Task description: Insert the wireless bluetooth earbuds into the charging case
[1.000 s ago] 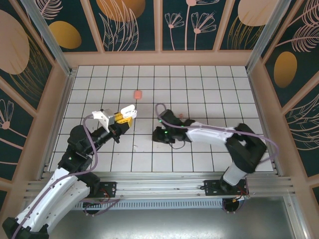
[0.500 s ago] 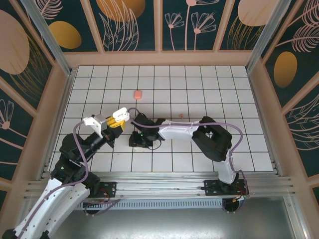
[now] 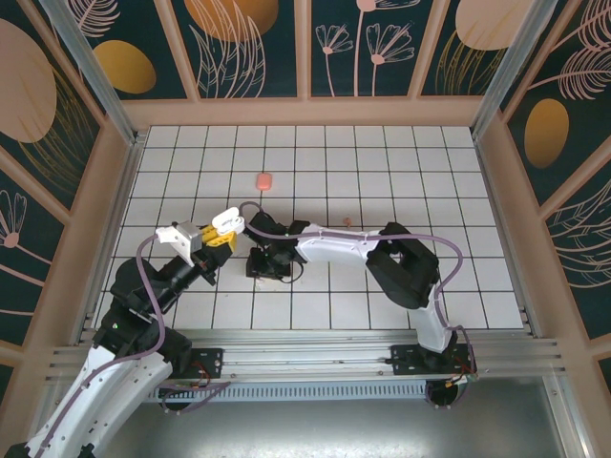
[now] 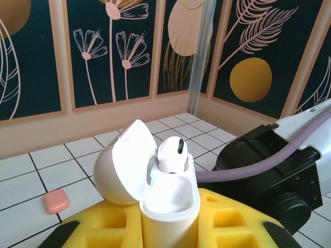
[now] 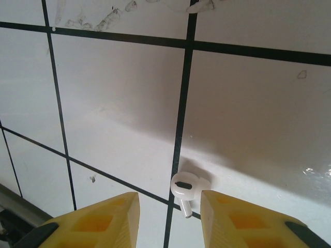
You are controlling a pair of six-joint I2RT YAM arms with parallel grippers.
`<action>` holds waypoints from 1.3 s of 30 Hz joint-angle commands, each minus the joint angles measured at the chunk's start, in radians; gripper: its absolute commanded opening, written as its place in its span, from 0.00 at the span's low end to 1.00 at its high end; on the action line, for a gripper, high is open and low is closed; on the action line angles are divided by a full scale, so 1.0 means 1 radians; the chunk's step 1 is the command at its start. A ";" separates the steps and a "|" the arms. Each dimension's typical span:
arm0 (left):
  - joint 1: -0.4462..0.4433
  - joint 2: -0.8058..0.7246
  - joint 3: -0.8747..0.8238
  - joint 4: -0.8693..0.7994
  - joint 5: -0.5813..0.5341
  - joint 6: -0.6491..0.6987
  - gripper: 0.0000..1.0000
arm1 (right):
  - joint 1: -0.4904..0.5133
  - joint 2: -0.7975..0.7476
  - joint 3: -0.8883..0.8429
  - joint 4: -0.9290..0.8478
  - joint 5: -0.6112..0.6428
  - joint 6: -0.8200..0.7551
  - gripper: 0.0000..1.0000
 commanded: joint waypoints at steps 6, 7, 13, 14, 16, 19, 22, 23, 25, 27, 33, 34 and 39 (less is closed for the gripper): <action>-0.004 -0.023 0.046 -0.014 -0.004 0.018 0.00 | 0.039 0.050 0.051 -0.101 0.062 0.054 0.41; -0.004 -0.026 0.045 -0.015 -0.003 0.018 0.00 | 0.040 0.054 0.058 -0.107 0.066 0.056 0.41; -0.005 -0.040 0.051 -0.029 -0.007 0.019 0.00 | 0.046 0.082 0.087 -0.133 0.068 0.057 0.42; -0.004 -0.042 0.051 -0.032 -0.005 0.019 0.00 | 0.046 0.088 0.090 -0.140 0.071 0.058 0.42; -0.004 -0.045 0.050 -0.033 -0.005 0.019 0.00 | 0.048 0.098 0.102 -0.151 0.075 0.056 0.42; -0.005 -0.049 0.049 -0.035 -0.002 0.018 0.00 | 0.050 0.114 0.124 -0.169 0.088 0.054 0.42; -0.004 -0.052 0.049 -0.037 -0.002 0.017 0.00 | 0.051 0.130 0.148 -0.199 0.105 0.050 0.41; -0.004 -0.053 0.048 -0.035 -0.002 0.017 0.00 | 0.053 0.138 0.157 -0.210 0.111 0.048 0.40; -0.004 -0.054 0.050 -0.036 -0.002 0.017 0.00 | 0.053 0.149 0.171 -0.232 0.124 0.044 0.37; -0.005 -0.056 0.048 -0.037 -0.001 0.017 0.00 | 0.053 0.160 0.182 -0.252 0.136 0.042 0.34; -0.005 -0.056 0.043 -0.036 -0.002 0.018 0.00 | 0.054 0.168 0.194 -0.284 0.162 0.025 0.24; -0.004 -0.055 0.044 -0.035 -0.001 0.017 0.00 | 0.055 0.168 0.197 -0.290 0.171 0.020 0.23; -0.004 -0.047 0.045 -0.019 0.008 0.007 0.00 | 0.046 0.150 0.190 -0.318 0.217 -0.011 0.19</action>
